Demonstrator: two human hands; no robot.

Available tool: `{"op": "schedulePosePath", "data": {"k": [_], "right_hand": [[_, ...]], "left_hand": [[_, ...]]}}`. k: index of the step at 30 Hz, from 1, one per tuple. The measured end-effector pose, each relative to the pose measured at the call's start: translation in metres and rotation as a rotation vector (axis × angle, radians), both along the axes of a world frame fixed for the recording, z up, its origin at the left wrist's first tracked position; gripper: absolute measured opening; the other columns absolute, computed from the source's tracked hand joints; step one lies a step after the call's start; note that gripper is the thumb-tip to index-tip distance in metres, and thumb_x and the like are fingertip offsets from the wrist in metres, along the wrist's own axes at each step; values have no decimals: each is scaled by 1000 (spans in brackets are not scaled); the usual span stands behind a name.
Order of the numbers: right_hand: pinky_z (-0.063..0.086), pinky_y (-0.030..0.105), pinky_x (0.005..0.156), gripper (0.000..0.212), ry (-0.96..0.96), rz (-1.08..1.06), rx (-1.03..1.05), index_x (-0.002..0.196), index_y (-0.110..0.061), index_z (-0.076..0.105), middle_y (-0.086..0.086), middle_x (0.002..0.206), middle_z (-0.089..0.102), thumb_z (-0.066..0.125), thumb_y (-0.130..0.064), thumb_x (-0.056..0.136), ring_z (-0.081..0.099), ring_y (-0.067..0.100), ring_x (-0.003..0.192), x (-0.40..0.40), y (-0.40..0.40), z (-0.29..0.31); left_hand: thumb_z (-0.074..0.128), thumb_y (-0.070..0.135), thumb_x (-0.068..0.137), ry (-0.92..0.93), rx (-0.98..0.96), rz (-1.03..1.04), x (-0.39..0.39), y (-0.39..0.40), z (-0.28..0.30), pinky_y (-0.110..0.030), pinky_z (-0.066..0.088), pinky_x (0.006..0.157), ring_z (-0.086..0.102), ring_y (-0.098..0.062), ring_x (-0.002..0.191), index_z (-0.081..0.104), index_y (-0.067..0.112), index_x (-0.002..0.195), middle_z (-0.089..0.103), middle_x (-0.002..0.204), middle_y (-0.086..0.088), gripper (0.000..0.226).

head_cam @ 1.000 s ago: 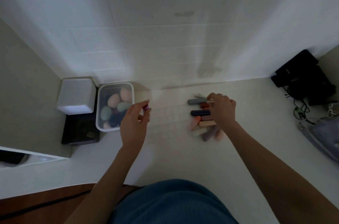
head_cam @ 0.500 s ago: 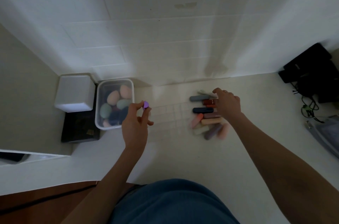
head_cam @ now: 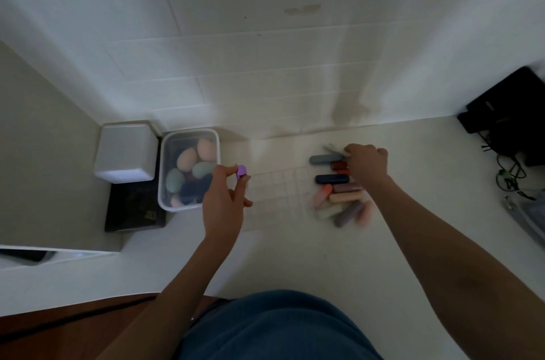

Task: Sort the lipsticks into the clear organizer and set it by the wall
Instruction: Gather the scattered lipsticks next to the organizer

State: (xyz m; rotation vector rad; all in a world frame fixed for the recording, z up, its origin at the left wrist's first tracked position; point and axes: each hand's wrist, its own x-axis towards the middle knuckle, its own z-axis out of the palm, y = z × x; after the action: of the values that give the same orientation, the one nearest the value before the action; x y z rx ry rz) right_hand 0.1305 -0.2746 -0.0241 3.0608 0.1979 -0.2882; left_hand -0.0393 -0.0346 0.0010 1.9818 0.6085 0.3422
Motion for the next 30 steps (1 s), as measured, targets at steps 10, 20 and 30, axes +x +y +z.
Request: {"op": "schedulePosePath", "data": {"k": [10, 20, 30], "right_hand": [[43, 40, 79, 23, -8, -94, 224, 105, -9, 60, 14, 103, 64, 46, -5, 87, 57, 33, 98, -5, -1, -7], [50, 37, 81, 23, -58, -144, 696, 110, -10, 58, 12, 108, 62, 45, -6, 91, 61, 27, 92, -43, 3, -8], [43, 39, 92, 27, -113, -26, 574, 109, -8, 66, 12, 111, 67, 56, -5, 84, 57, 29, 110, -79, 0, -12]], "left_hand": [[52, 32, 91, 15, 12, -13, -1, 0, -1, -30, 55, 52, 62, -2, 48, 43, 31, 97, 67, 88, 7, 11], [52, 30, 92, 0, -15, 19, -2, -4, -5, -26, 52, 51, 61, -3, 47, 43, 30, 100, 63, 80, 11, 12], [56, 18, 92, -39, -6, -7, -7, -4, -8, -32, 55, 52, 63, -8, 49, 43, 23, 110, 58, 112, 10, 23]]}}
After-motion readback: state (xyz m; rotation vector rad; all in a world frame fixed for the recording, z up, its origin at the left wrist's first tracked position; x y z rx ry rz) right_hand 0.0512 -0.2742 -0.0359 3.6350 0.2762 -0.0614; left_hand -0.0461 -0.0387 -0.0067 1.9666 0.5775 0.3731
